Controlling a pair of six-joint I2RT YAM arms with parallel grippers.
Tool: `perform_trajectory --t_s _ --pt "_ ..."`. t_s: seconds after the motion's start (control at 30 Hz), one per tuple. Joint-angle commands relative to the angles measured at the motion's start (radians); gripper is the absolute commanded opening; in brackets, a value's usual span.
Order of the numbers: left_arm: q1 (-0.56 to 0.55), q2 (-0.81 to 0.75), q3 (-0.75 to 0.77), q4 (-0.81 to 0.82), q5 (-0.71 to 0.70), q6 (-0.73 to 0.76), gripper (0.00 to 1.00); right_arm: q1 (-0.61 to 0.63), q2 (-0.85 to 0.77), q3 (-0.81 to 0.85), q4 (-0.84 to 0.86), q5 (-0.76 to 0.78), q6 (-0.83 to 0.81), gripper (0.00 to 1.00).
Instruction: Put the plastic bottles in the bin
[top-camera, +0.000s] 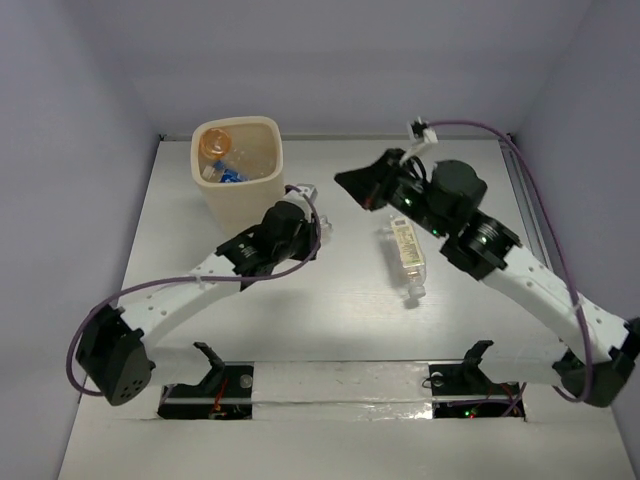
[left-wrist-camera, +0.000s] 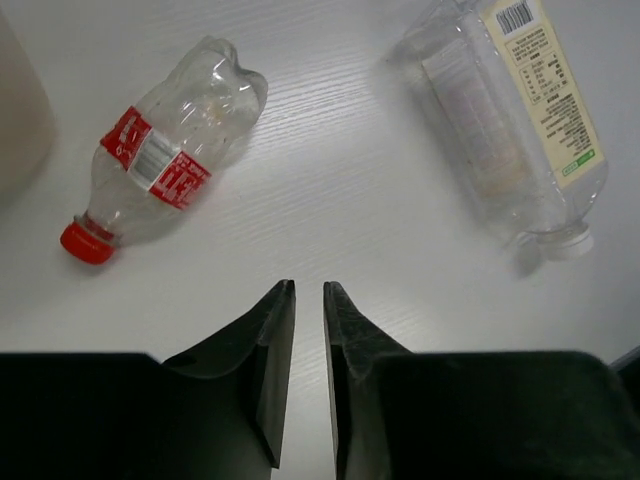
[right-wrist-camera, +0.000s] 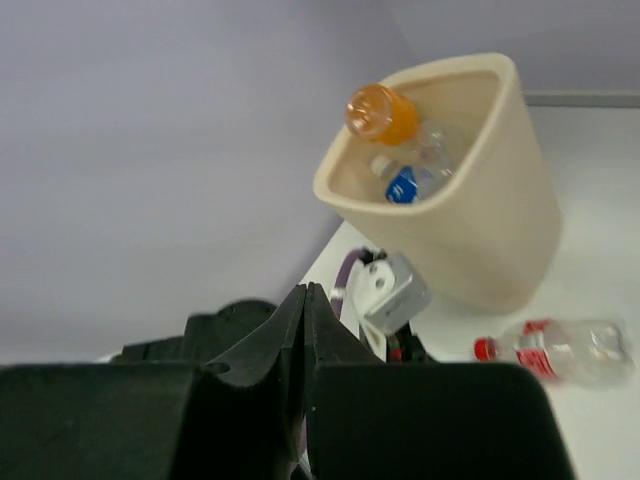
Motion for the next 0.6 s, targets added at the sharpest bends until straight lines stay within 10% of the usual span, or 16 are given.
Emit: perform_trajectory --t_s 0.0,0.23,0.57 --pt "-0.034 0.090 0.079 0.042 -0.129 0.154 0.16 -0.010 -0.177 -0.194 0.025 0.123 0.048 0.05" --pt "-0.043 0.319 0.230 0.042 -0.248 0.248 0.73 -0.028 -0.541 -0.526 -0.231 0.281 0.183 0.10" --pt "-0.034 0.600 0.437 -0.027 -0.276 0.316 0.81 -0.028 -0.868 -0.729 -0.460 0.258 0.383 0.25"
